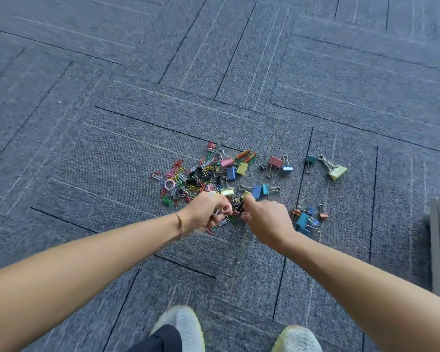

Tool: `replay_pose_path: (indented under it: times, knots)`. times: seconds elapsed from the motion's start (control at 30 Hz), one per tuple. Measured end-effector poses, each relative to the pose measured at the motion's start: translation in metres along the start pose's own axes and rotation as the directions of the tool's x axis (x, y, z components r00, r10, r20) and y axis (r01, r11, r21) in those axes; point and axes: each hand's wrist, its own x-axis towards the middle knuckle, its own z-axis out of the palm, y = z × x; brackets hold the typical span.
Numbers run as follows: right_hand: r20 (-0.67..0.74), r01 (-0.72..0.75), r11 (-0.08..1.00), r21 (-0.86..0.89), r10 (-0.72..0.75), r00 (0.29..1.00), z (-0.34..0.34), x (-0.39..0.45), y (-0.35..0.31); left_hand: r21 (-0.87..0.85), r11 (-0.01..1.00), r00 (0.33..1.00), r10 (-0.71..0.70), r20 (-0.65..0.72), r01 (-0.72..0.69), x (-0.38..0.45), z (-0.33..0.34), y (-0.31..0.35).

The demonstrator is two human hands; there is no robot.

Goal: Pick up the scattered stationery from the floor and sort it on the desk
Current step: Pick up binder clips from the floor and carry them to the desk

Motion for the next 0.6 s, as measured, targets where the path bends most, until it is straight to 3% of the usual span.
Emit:
replay_pose_path:
  times: [0.13, 0.23, 0.33, 0.4, 0.43, 0.53, 0.6]
  knots:
    - [0.072, -0.01, 0.996, 0.089, 0.004, 0.997, 0.001, 0.001, 0.001, -0.186, 0.981, 0.997, -0.03, 0.077, 0.044, 0.001, -0.005, -0.004]
    - [0.138, -0.127, 0.917, 0.377, 0.08, 0.987, -0.008, 0.004, -0.007, -0.194, 0.98, 0.999, -0.05, 0.011, 0.051, 0.002, -0.011, -0.005]
    - [0.29, -0.312, 0.623, 0.717, 0.141, 0.947, -0.022, 0.018, -0.019, -0.188, 0.981, 0.997, -0.062, -0.044, 0.053, -0.001, -0.025, -0.005]
    - [0.381, -0.387, 0.387, 0.837, 0.096, 0.92, -0.03, 0.028, -0.025, -0.265, 0.963, 0.997, -0.061, -0.039, 0.049, -0.003, -0.038, -0.003]
    - [0.413, -0.412, 0.294, 0.863, 0.061, 0.909, -0.033, 0.032, -0.027, -0.302, 0.952, 0.998, -0.058, -0.038, 0.044, -0.004, -0.045, -0.002]
    - [0.47, -0.464, 0.148, 0.873, -0.004, 0.883, -0.041, 0.042, -0.033, -0.368, 0.93, 0.996, -0.026, -0.082, -0.006, -0.005, -0.067, -0.004]
    - [0.494, -0.494, 0.011, 0.869, -0.034, 0.869, -0.045, 0.049, -0.036, -0.339, 0.94, 0.986, -0.027, -0.162, -0.03, -0.005, -0.08, -0.005]
